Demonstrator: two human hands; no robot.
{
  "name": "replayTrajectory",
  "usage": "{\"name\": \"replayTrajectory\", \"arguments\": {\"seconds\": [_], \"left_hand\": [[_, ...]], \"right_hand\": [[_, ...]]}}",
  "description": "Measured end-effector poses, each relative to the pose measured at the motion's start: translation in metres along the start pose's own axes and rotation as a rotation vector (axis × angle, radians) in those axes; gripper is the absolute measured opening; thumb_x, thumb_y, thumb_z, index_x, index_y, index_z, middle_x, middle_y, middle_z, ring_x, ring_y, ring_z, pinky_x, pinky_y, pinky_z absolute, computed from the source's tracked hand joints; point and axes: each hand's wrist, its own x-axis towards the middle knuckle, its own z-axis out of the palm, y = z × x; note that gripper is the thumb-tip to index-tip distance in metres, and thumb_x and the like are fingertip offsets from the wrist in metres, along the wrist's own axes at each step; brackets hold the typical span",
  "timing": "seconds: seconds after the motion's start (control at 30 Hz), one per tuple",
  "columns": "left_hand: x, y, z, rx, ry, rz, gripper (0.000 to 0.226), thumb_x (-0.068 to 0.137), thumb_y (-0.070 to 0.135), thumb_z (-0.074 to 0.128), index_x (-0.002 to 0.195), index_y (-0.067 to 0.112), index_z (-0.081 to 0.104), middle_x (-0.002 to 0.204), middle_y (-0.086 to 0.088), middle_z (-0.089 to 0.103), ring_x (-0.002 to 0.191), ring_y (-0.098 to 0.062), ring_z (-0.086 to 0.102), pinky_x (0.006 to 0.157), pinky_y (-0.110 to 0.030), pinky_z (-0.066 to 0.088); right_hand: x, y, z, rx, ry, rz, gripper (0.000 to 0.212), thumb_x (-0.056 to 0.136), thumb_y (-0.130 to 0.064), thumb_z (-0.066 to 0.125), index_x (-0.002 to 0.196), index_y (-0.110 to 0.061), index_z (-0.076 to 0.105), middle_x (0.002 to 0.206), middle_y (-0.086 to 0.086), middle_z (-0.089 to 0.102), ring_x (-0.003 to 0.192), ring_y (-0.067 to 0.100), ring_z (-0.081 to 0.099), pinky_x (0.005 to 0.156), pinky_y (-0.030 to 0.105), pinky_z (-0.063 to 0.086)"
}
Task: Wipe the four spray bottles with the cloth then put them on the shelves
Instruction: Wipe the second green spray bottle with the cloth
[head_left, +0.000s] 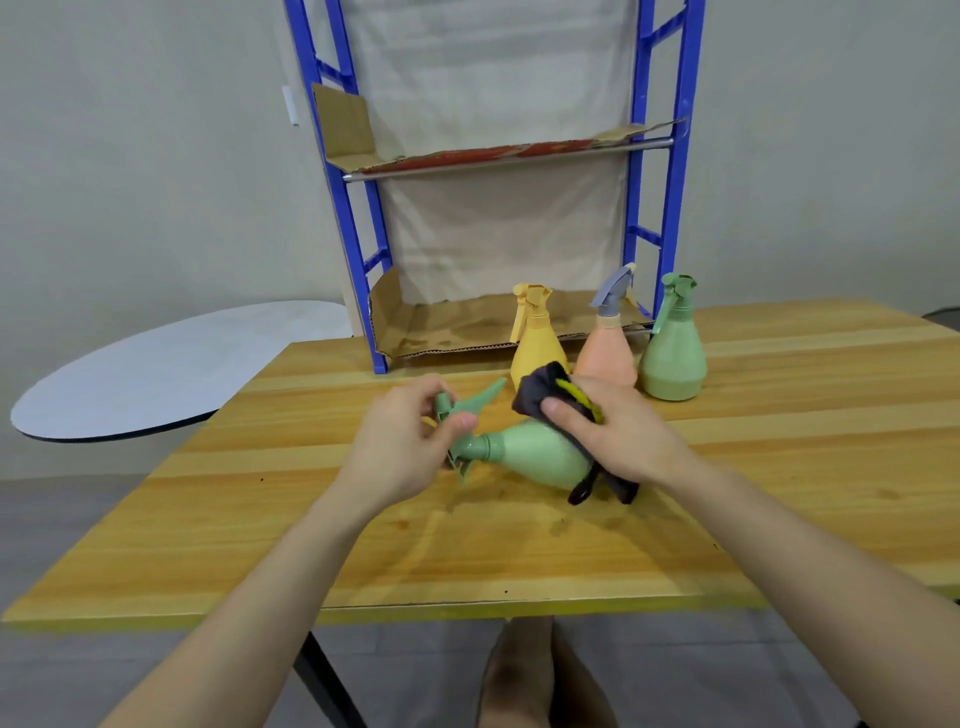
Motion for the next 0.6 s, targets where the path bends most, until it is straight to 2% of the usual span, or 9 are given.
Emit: {"name": "replayTrajectory", "arguments": {"seconds": [0.07, 0.13, 0.2, 0.27, 0.33, 0.4, 0.47, 0.53, 0.6], "left_hand": [[-0.008, -0.002, 0.001, 0.138, 0.036, 0.206, 0.018, 0.098, 0.027, 0.078, 0.099, 0.032, 0.061, 0.081, 0.006, 0.073, 0.065, -0.016, 0.072, 0.063, -0.045, 0.061], [-0.017, -0.004, -0.001, 0.159, 0.063, 0.354, 0.015, 0.101, 0.027, 0.074, 0.107, 0.031, 0.061, 0.083, 0.009, 0.072, 0.071, -0.014, 0.071, 0.066, -0.043, 0.061], [-0.024, -0.005, -0.001, 0.2, 0.119, 0.448, 0.013, 0.102, 0.029, 0.069, 0.112, 0.027, 0.061, 0.089, 0.01, 0.072, 0.072, -0.004, 0.064, 0.064, -0.036, 0.058], [-0.028, -0.005, 0.003, 0.257, 0.179, 0.505, 0.013, 0.103, 0.03, 0.067, 0.112, 0.023, 0.062, 0.088, 0.011, 0.069, 0.065, -0.003, 0.053, 0.059, -0.03, 0.048], [-0.03, -0.007, 0.005, 0.221, 0.207, 0.471, 0.013, 0.103, 0.03, 0.068, 0.112, 0.022, 0.063, 0.088, 0.011, 0.071, 0.067, -0.007, 0.061, 0.059, -0.034, 0.054], [-0.032, -0.009, 0.005, 0.13, 0.261, 0.354, 0.013, 0.101, 0.03, 0.072, 0.11, 0.024, 0.064, 0.085, 0.008, 0.076, 0.069, -0.015, 0.072, 0.06, -0.041, 0.06], [-0.032, -0.009, 0.008, -0.01, 0.337, 0.192, 0.013, 0.098, 0.026, 0.077, 0.105, 0.027, 0.066, 0.081, 0.005, 0.078, 0.066, -0.018, 0.076, 0.057, -0.045, 0.061], [-0.031, -0.003, 0.012, -0.206, 0.348, 0.039, 0.014, 0.098, 0.02, 0.078, 0.1, 0.026, 0.066, 0.086, 0.004, 0.08, 0.071, -0.015, 0.08, 0.06, -0.047, 0.066], [-0.031, 0.001, 0.016, -0.348, 0.333, -0.069, 0.011, 0.099, 0.017, 0.077, 0.103, 0.021, 0.067, 0.093, -0.001, 0.083, 0.077, -0.018, 0.083, 0.068, -0.051, 0.068]], "right_hand": [[0.0, 0.007, -0.007, 0.078, -0.034, 0.153, 0.036, 0.105, -0.063, 0.051, 0.101, -0.034, 0.071, 0.101, -0.008, 0.075, 0.098, 0.018, 0.067, 0.093, 0.043, 0.053], [-0.002, 0.014, -0.008, 0.037, -0.039, 0.233, 0.046, 0.106, -0.063, 0.048, 0.094, -0.026, 0.073, 0.094, -0.002, 0.076, 0.091, 0.022, 0.069, 0.091, 0.044, 0.054], [-0.005, 0.016, -0.006, -0.081, 0.039, 0.302, 0.055, 0.105, -0.065, 0.045, 0.086, -0.019, 0.068, 0.081, 0.003, 0.072, 0.08, 0.025, 0.067, 0.074, 0.043, 0.055], [-0.011, 0.017, -0.004, -0.16, 0.143, 0.391, 0.061, 0.104, -0.068, 0.043, 0.077, -0.016, 0.062, 0.07, 0.006, 0.067, 0.07, 0.027, 0.065, 0.058, 0.039, 0.045], [-0.017, 0.016, -0.002, -0.123, 0.206, 0.418, 0.066, 0.104, -0.069, 0.042, 0.074, -0.014, 0.061, 0.066, 0.008, 0.066, 0.067, 0.028, 0.065, 0.056, 0.037, 0.042], [-0.02, 0.014, -0.003, 0.064, 0.295, 0.442, 0.067, 0.104, -0.072, 0.04, 0.086, -0.014, 0.067, 0.081, 0.009, 0.073, 0.079, 0.028, 0.068, 0.067, 0.039, 0.05], [-0.019, 0.01, -0.005, 0.394, 0.366, 0.492, 0.067, 0.103, -0.074, 0.039, 0.125, -0.017, 0.068, 0.12, 0.004, 0.075, 0.109, 0.026, 0.069, 0.097, 0.046, 0.055], [-0.019, -0.004, -0.002, 0.807, 0.333, 0.489, 0.067, 0.104, -0.07, 0.044, 0.157, -0.03, 0.049, 0.148, -0.006, 0.063, 0.135, 0.02, 0.06, 0.116, 0.046, 0.047], [-0.016, -0.011, 0.004, 0.975, 0.287, 0.341, 0.08, 0.092, -0.083, 0.054, 0.161, -0.046, 0.04, 0.161, -0.014, 0.051, 0.147, 0.014, 0.051, 0.123, 0.048, 0.041]]}}
